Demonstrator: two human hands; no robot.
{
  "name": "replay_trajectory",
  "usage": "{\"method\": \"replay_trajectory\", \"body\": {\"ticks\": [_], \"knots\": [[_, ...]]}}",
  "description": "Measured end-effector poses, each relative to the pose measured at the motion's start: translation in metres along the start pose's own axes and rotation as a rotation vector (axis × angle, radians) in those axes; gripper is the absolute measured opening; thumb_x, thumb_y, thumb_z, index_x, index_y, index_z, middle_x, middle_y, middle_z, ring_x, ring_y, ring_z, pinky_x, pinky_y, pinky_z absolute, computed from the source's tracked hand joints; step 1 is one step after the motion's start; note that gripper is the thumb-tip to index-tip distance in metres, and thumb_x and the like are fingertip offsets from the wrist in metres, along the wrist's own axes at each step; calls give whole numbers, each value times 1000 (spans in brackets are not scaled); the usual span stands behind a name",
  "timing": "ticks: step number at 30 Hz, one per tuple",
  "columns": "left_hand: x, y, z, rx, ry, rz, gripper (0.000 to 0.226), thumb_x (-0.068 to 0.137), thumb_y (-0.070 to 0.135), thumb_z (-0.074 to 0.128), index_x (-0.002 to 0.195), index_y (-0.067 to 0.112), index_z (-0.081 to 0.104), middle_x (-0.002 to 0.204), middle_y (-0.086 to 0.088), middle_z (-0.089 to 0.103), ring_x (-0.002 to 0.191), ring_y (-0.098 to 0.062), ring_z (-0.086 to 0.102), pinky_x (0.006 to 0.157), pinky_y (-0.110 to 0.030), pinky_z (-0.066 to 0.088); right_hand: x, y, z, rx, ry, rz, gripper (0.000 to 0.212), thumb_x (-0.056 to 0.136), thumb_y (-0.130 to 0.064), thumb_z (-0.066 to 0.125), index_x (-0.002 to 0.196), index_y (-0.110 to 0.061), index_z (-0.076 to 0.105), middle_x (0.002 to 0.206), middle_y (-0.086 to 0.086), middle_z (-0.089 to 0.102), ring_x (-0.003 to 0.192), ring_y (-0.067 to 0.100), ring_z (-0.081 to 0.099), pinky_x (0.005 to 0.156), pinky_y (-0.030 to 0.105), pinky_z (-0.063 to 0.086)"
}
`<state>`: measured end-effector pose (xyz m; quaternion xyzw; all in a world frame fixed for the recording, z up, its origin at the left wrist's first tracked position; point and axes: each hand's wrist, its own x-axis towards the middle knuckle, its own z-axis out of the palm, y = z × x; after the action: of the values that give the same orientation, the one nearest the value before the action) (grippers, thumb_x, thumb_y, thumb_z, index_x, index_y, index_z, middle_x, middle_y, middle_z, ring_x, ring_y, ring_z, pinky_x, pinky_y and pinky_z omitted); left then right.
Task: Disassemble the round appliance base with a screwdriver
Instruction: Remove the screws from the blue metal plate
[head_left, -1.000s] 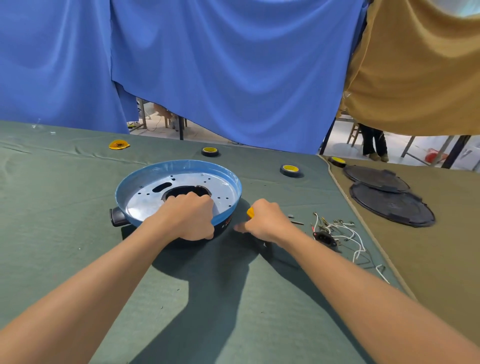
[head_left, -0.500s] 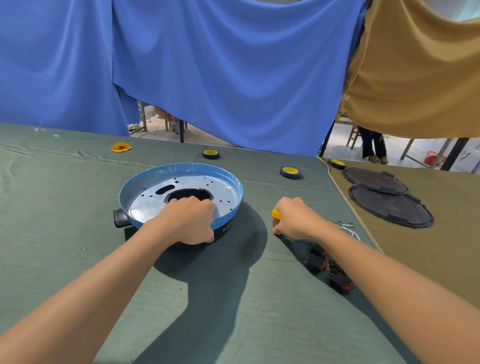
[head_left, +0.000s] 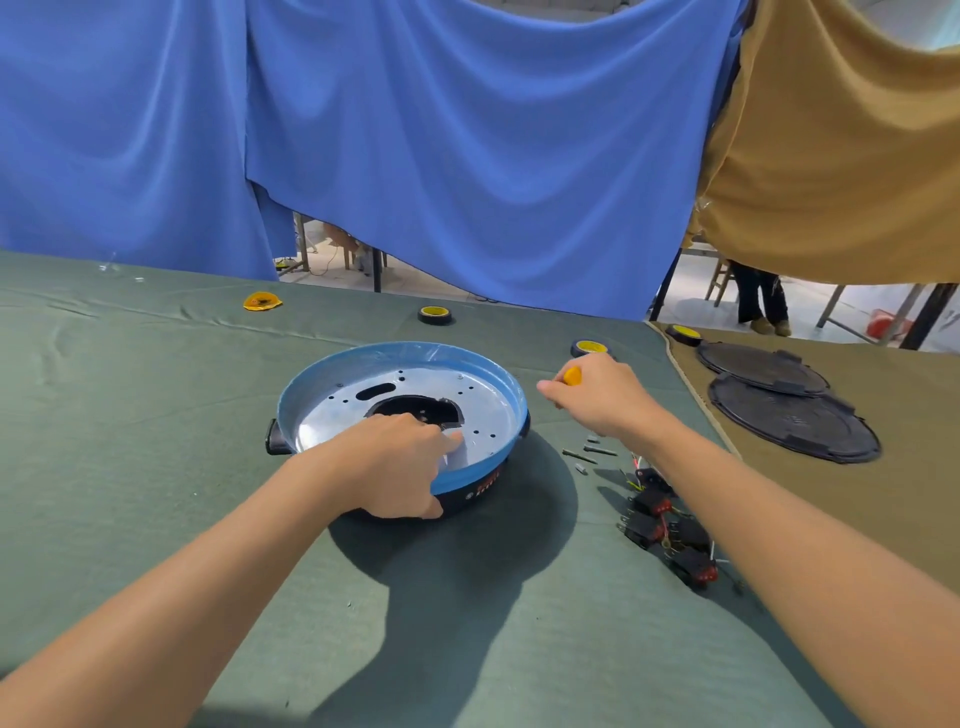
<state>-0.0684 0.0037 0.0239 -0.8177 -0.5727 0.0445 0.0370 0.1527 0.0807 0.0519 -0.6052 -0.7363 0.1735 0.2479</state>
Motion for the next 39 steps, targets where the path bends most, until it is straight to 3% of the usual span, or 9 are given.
{"method": "replay_trajectory", "body": {"ticks": [7, 10, 13, 15, 17, 22, 27, 32, 39], "knots": [[-37, -6, -4, 11, -86, 51, 72, 81, 47, 65, 143, 34, 29, 113, 0, 52, 106, -26, 50, 91, -41, 42, -1, -22, 25, 55, -8, 68, 40, 86, -39, 63, 113, -11, 56, 109, 9, 55, 88, 25, 52, 66, 33, 43], [-46, -9, -7, 7, -163, 30, 87, 80, 54, 65, 151, 37, 18, 150, -2, 34, 140, -23, 23, 113, -42, 27, -5, -29, 33, 85, -45, 69, 10, 83, -17, 54, 84, -9, 58, 81, 7, 51, 65, 24, 40, 51, 27, 34], [-45, 5, -15, -69, -243, -34, 91, 76, 78, 51, 150, 33, 25, 161, -2, 14, 148, -21, 4, 117, -44, 16, -12, -37, 36, -1, -52, 29, 27, 80, -1, 40, 57, -13, 32, 61, 5, 32, 57, 22, 25, 45, 30, 19], [-40, 18, -21, -211, -239, -96, 87, 73, 87, 38, 137, 29, 47, 153, -4, 33, 143, -25, 21, 112, -44, 24, -19, -40, 34, -68, -47, 10, 28, 78, 0, 37, 57, -15, 27, 63, 4, 30, 54, 20, 23, 44, 30, 15], [-33, 26, -24, -491, -175, -172, 74, 80, 83, 29, 103, 21, 63, 114, -3, 61, 114, -26, 51, 98, -39, 37, -27, -40, 31, -132, -55, 8, 25, 77, -3, 40, 58, -15, 30, 64, 5, 33, 52, 20, 25, 44, 30, 16], [-23, 29, -13, -494, -1, -79, 51, 93, 61, 43, 59, 25, 55, 57, 8, 51, 60, -17, 49, 63, -32, 42, -42, -31, 20, -173, -90, 36, 29, 79, -19, 54, 58, -15, 35, 57, 3, 39, 48, 19, 32, 42, 26, 22], [-13, 28, -11, -243, 178, -316, 53, 91, 60, 48, 122, 19, 62, 119, -6, 61, 105, -29, 55, 85, -40, 47, -47, -29, 12, -41, -257, 120, 14, 81, -16, 49, 68, -13, 45, 50, 1, 65, 47, 16, 36, 39, 21, 30], [-6, 21, -4, -245, -145, -336, 70, 88, 75, 32, 141, 29, 41, 149, -9, 37, 135, -41, 32, 107, -51, 28, -42, -29, 15, 46, -194, 106, 28, 85, -9, 49, 61, -15, 37, 51, 0, 34, 43, 17, 27, 36, 18, 23], [9, 4, -5, -202, -212, -259, 63, 91, 71, 32, 144, 38, 36, 149, -2, 39, 136, -36, 33, 105, -49, 30, -43, -27, 32, -30, -68, 113, 23, 84, -5, 45, 65, -15, 35, 71, 4, 37, 54, 19, 31, 46, 28, 26]]}}
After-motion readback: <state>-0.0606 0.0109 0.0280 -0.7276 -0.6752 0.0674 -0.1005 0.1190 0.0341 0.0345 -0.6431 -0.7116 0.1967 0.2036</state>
